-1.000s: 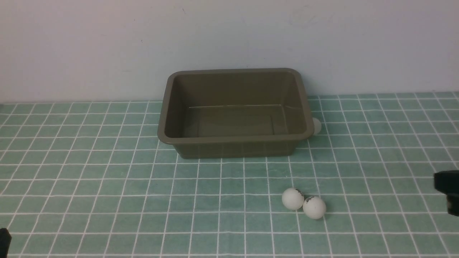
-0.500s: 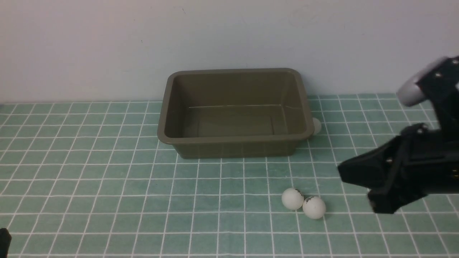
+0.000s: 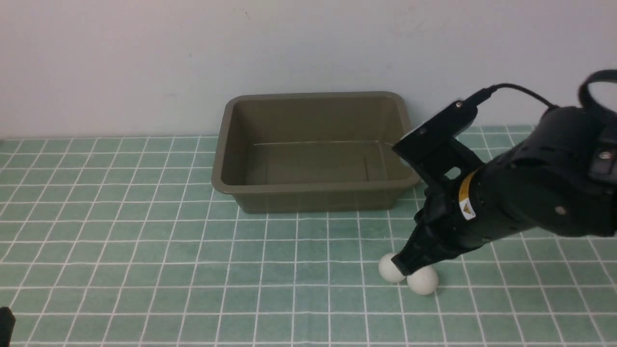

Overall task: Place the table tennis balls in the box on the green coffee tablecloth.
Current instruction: 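Reach for and grasp a ping pong ball on the table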

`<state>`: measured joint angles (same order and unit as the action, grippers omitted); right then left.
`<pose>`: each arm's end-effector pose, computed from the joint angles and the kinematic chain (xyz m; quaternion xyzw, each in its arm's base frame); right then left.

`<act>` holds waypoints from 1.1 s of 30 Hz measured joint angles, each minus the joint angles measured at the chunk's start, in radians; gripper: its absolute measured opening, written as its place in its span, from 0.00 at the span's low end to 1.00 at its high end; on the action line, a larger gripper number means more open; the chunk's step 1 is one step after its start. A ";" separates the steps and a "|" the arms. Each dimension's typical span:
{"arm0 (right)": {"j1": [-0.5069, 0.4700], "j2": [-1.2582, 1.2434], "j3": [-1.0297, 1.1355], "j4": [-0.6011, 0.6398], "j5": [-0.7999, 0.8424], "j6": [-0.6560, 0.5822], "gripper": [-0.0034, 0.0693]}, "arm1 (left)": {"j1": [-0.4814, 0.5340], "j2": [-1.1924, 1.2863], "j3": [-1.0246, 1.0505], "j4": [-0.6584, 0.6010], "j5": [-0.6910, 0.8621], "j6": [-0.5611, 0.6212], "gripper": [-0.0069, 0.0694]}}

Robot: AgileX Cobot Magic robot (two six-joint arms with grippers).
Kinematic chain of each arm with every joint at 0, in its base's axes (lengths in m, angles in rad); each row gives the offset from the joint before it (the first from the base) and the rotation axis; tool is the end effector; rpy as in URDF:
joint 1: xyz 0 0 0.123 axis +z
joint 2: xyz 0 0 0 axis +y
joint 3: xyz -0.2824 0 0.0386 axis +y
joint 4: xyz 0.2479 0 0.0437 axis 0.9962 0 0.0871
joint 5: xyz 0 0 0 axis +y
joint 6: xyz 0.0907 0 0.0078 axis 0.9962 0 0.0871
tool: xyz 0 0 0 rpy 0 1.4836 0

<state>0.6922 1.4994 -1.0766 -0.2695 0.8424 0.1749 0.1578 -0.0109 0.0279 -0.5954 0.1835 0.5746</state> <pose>0.2409 0.1762 0.2637 -0.3145 0.9221 -0.0238 0.2241 0.0568 -0.0005 0.1905 -0.0281 0.7349 0.0114 0.6775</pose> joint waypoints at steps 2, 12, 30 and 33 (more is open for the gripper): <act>0.000 0.022 -0.026 -0.005 0.009 0.013 0.05 | 0.000 0.000 0.000 0.000 0.000 0.000 0.09; 0.000 0.032 -0.073 0.163 0.034 -0.113 0.50 | 0.000 0.000 0.000 0.000 0.000 0.000 0.09; -0.042 0.209 -0.073 0.106 -0.027 -0.112 0.80 | 0.000 0.000 0.000 0.000 0.000 0.000 0.09; -0.067 0.230 -0.074 0.109 -0.062 -0.112 0.80 | 0.000 0.000 0.000 0.000 0.000 0.000 0.09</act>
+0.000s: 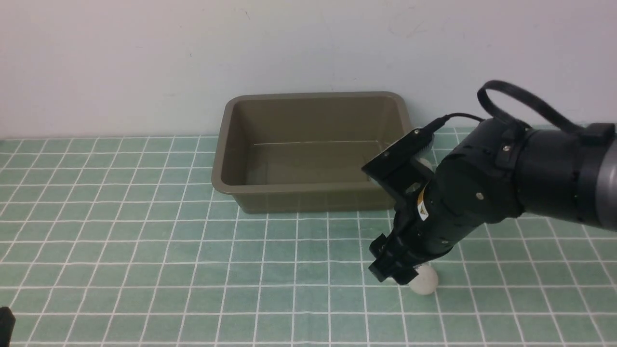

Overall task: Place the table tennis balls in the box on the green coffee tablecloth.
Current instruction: 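Reach for and grasp a ping pong ball on the table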

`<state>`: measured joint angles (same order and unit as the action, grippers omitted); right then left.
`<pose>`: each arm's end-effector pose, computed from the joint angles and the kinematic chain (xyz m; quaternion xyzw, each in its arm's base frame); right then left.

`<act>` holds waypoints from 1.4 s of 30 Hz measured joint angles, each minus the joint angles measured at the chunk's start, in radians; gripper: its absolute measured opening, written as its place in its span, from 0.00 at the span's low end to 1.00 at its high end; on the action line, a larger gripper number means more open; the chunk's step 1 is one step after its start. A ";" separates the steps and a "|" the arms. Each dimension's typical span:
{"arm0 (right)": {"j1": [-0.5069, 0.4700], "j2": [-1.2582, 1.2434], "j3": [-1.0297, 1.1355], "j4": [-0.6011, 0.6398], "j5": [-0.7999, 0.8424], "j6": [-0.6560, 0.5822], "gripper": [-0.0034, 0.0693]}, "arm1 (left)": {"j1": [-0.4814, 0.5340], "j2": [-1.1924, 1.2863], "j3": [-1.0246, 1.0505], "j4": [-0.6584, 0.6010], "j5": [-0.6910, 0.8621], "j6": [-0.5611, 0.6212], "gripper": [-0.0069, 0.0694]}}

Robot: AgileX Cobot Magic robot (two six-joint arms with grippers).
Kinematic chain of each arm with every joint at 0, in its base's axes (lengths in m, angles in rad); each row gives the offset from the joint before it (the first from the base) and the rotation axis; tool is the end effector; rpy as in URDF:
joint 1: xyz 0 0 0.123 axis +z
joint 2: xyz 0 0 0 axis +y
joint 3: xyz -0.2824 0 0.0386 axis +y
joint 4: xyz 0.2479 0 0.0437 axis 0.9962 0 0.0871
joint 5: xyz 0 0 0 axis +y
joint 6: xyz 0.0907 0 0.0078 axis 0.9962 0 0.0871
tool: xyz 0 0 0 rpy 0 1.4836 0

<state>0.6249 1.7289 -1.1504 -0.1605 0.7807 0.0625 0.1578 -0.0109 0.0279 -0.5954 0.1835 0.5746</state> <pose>0.2826 0.1912 0.2105 -0.3196 0.9337 -0.0105 0.1613 0.0568 -0.0005 0.1905 -0.0281 0.7349 0.0114 0.6775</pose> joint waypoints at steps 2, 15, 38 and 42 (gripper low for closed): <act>-0.012 0.012 -0.001 0.010 -0.008 -0.008 0.80 | 0.000 0.000 0.000 0.000 0.000 0.000 0.09; -0.019 0.125 -0.102 0.058 -0.004 -0.053 0.80 | 0.000 0.000 0.000 0.000 0.000 0.000 0.09; -0.019 0.244 -0.140 0.037 0.046 -0.080 0.76 | 0.000 0.000 0.000 0.000 0.000 0.000 0.09; -0.019 0.244 -0.140 0.034 0.046 -0.082 0.65 | 0.000 0.000 0.000 0.000 0.000 0.000 0.09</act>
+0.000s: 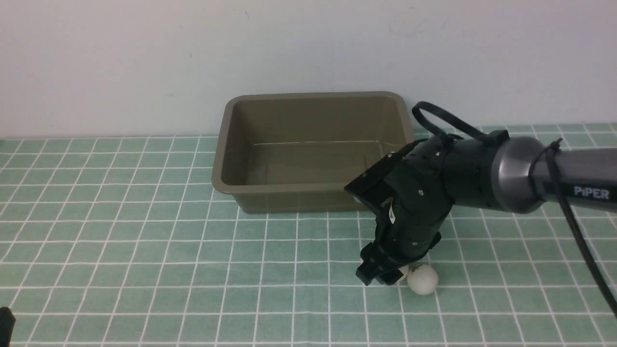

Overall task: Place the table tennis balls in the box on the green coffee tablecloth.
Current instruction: 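Reach for and grasp a ping pong ball on the table, then release the ping pong ball into the bin and lift the gripper away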

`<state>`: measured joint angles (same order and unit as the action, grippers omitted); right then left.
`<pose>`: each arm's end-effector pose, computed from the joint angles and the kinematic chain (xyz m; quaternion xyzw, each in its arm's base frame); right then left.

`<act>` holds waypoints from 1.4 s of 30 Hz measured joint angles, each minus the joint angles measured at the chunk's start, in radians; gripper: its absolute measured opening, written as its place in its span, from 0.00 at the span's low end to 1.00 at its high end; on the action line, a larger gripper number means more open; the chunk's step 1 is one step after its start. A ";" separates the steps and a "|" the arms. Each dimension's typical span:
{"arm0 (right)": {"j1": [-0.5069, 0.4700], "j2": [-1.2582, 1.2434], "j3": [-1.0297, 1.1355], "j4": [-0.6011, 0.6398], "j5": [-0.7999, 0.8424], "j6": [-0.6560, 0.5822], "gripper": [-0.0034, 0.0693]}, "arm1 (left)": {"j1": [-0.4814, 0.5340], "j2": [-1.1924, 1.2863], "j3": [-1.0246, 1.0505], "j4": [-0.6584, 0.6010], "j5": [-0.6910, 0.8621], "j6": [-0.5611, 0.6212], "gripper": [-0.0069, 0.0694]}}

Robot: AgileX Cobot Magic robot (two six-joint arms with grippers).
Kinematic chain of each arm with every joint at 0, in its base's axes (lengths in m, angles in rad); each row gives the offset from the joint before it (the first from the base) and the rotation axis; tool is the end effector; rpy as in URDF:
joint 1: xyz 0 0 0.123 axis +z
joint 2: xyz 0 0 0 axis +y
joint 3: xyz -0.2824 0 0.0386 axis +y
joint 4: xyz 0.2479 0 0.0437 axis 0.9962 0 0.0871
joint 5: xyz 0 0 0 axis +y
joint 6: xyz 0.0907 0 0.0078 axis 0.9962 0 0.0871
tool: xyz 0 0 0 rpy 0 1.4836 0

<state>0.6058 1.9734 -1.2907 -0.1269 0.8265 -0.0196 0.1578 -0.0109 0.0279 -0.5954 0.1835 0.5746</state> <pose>0.3170 0.2093 0.1556 -0.3436 0.9349 -0.0262 0.0854 0.0568 -0.0005 0.1905 -0.0281 0.7349 0.0114 0.6775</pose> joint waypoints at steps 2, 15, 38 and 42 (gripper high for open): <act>0.000 0.000 0.000 0.000 0.000 0.000 0.59 | 0.000 0.000 0.000 0.000 0.000 0.000 0.09; 0.000 0.000 -0.035 0.114 0.005 -0.085 0.54 | 0.000 0.000 0.000 0.000 0.000 0.000 0.09; -0.010 0.025 -0.529 0.332 -0.058 -0.313 0.54 | 0.000 0.000 0.000 0.000 0.000 0.000 0.09; -0.039 0.100 -0.529 0.234 -0.100 -0.211 0.54 | 0.000 0.000 0.000 0.000 0.000 0.000 0.09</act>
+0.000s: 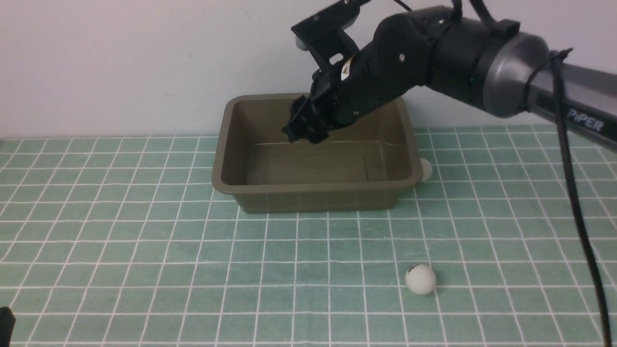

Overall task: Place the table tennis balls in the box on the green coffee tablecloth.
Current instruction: 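Release the ping pong ball into the bin and lift the gripper away, then reach for and grasp a ping pong ball on the table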

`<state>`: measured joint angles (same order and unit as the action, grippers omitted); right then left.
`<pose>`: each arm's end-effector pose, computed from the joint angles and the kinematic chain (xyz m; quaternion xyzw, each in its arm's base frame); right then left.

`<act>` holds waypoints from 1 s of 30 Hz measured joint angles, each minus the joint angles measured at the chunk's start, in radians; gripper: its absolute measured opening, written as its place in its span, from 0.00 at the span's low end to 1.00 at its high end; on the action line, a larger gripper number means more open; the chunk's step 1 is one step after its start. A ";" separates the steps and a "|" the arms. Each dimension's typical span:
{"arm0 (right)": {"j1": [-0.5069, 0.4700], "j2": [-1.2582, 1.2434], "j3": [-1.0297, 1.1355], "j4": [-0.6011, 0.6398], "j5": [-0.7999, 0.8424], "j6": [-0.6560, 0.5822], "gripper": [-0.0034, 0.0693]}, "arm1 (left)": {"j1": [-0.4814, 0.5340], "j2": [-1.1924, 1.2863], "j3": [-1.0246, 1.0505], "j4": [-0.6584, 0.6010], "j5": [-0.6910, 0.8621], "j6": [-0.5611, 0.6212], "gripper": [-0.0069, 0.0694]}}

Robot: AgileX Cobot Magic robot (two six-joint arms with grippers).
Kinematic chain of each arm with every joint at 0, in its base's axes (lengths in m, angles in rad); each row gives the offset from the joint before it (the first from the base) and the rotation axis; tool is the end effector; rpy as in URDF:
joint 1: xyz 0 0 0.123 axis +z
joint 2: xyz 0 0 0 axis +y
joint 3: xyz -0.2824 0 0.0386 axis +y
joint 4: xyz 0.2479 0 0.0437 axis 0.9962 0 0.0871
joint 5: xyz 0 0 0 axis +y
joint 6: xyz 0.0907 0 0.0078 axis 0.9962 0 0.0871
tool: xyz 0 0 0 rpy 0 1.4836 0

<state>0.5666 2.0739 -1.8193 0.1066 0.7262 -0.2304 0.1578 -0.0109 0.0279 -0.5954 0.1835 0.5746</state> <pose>0.3998 0.2620 0.2610 -0.3417 0.8781 0.1014 0.3192 0.0568 -0.0005 0.1905 -0.0281 0.7349 0.0114 0.6775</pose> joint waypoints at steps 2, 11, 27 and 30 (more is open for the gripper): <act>-0.010 0.028 0.000 -0.016 -0.002 0.012 0.54 | 0.000 0.000 0.000 0.000 0.000 0.000 0.09; -0.037 0.133 0.000 -0.024 -0.006 0.041 0.60 | 0.000 0.000 0.000 0.000 0.000 0.000 0.09; -0.037 0.048 -0.265 -0.114 0.393 0.108 0.70 | 0.000 0.000 0.000 0.000 0.000 0.000 0.09; -0.037 -0.013 -0.271 -0.170 0.484 0.127 0.70 | 0.000 0.000 0.000 0.000 0.000 0.000 0.09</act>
<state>0.5300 2.0607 -2.0900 -0.0630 1.2104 -0.1038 0.1578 -0.0109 0.0279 -0.5954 0.1835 0.5746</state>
